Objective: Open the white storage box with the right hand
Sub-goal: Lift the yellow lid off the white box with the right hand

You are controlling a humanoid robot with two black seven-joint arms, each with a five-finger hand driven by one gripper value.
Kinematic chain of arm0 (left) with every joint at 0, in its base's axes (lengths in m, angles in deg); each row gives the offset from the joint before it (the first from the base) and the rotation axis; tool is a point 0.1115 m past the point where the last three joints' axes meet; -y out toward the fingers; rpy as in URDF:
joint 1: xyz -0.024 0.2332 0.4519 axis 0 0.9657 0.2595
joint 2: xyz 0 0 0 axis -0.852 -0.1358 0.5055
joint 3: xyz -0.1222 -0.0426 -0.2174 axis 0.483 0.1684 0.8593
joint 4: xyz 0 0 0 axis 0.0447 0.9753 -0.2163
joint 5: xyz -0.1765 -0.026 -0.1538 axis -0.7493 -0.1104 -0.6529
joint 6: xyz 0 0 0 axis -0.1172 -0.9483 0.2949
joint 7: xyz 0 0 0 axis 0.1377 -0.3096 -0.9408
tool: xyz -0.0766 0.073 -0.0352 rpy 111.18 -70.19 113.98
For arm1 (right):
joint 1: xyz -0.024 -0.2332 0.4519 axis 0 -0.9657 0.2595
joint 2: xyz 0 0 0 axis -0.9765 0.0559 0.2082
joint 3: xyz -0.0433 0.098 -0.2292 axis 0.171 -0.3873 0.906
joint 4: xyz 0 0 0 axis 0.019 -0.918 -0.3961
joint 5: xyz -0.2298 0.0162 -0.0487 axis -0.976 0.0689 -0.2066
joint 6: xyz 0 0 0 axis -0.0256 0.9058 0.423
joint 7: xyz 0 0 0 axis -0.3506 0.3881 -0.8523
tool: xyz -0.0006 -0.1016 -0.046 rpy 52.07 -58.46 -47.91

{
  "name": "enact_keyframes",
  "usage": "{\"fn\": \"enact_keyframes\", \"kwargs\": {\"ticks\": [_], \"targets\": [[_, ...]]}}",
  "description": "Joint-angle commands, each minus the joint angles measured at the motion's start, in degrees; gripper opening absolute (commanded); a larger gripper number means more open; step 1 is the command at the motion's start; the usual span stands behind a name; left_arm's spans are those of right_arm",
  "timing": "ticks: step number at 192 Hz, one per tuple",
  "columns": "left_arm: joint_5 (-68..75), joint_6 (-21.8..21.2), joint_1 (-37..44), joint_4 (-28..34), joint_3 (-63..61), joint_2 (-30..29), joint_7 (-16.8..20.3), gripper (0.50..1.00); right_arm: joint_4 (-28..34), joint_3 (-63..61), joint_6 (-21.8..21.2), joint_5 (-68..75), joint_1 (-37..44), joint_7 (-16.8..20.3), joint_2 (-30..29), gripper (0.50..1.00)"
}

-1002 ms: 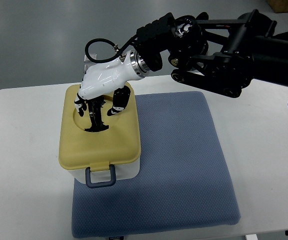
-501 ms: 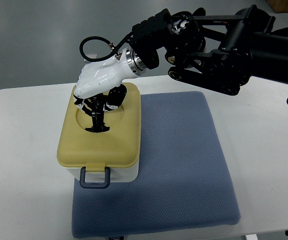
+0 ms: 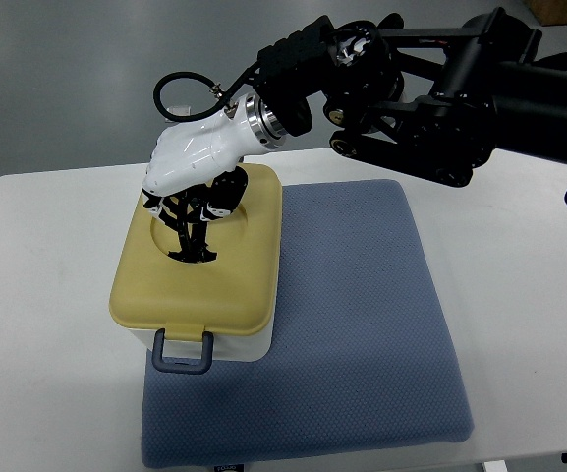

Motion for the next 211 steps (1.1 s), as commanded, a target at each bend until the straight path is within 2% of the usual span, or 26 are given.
{"fn": "enact_keyframes", "kwargs": {"ticks": [1, 66, 124, 211], "targets": [[0.0, 0.0, -0.1, 0.0, 0.0, 0.0, 0.0, 1.000, 0.0, -0.1, 0.1, 0.0, 0.4, 0.0, 0.1, 0.500], [0.0, 0.0, -0.1, 0.0, 0.0, 0.0, 0.0, 1.000, -0.5, -0.7, -0.1, 0.2, 3.2, 0.0, 1.6, 0.500], [0.1, 0.0, 0.0, 0.0, 0.0, 0.0, 0.0, 1.000, -0.8, -0.8, 0.2, 0.7, 3.3, -0.1, 6.4, 0.500], [0.1, 0.0, 0.0, 0.0, 0.0, 0.0, 0.0, 1.000, -6.8, -1.1, 0.7, 1.1, 0.4, -0.2, 13.9, 0.500]]}}
